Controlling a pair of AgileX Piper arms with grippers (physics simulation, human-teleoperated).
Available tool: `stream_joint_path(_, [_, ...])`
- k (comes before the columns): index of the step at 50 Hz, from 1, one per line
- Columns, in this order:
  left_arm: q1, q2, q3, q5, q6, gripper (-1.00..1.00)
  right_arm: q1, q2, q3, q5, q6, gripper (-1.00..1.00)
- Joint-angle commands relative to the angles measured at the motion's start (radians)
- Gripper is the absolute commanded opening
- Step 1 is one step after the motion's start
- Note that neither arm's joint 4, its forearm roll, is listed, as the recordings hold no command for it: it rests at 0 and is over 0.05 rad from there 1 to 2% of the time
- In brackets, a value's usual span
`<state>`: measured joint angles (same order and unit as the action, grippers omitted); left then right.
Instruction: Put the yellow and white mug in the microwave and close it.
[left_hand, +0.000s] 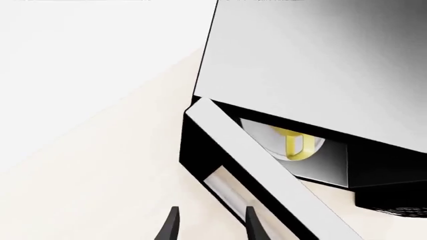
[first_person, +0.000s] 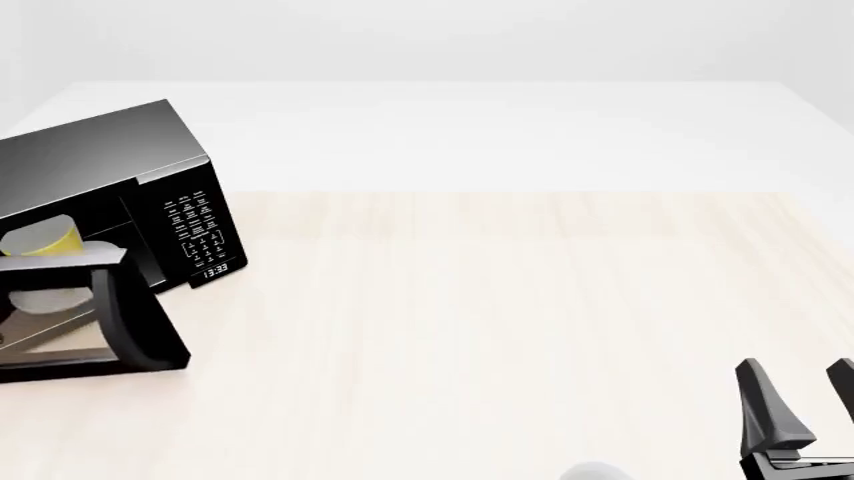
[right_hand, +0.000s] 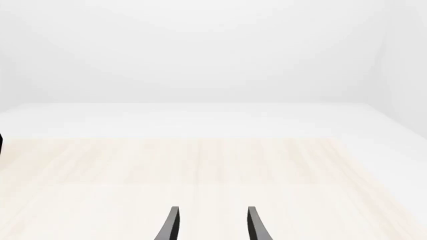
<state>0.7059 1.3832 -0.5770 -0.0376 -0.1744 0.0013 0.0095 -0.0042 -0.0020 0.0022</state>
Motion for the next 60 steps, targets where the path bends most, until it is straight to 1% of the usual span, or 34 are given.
stream_joint_path(1, [-0.036, 0.025, -0.026, -0.005, -0.012, 1.0, 0.0, 0.0, 0.0, 0.0, 0.0, 1.0])
stream_joint_path(12, [-0.047, 0.053, -0.063, -0.001, -0.014, 1.0, 0.0, 0.0, 0.0, 0.0, 0.0, 1.0])
stream_joint_path(13, [-0.044, 0.053, -0.065, -0.001, -0.007, 1.0, 0.0, 0.0, 0.0, 0.0, 0.0, 1.0])
stream_joint_path(14, [-0.02, 0.043, -0.062, -0.004, 0.009, 1.0, 0.0, 0.0, 0.0, 0.0, 0.0, 1.0])
stream_joint_path(21, [-0.041, 0.061, -0.082, -0.002, 0.001, 1.0, 0.0, 0.0, 0.0, 0.0, 0.0, 1.0])
stream_joint_path(26, [-0.035, 0.073, -0.093, -0.004, 0.017, 1.0, 0.0, 0.0, 0.0, 0.0, 0.0, 1.0])
stream_joint_path(45, [-0.082, 0.122, -0.163, -0.004, 0.03, 1.0, 0.0, 0.0, 0.0, 0.0, 0.0, 1.0])
stream_joint_path(49, [-0.098, 0.134, -0.185, 0.002, 0.024, 1.0, 0.0, 0.0, 0.0, 0.0, 0.0, 1.0])
stream_joint_path(60, [-0.108, 0.176, -0.227, -0.004, 0.022, 1.0, 0.0, 0.0, 0.0, 0.0, 0.0, 1.0])
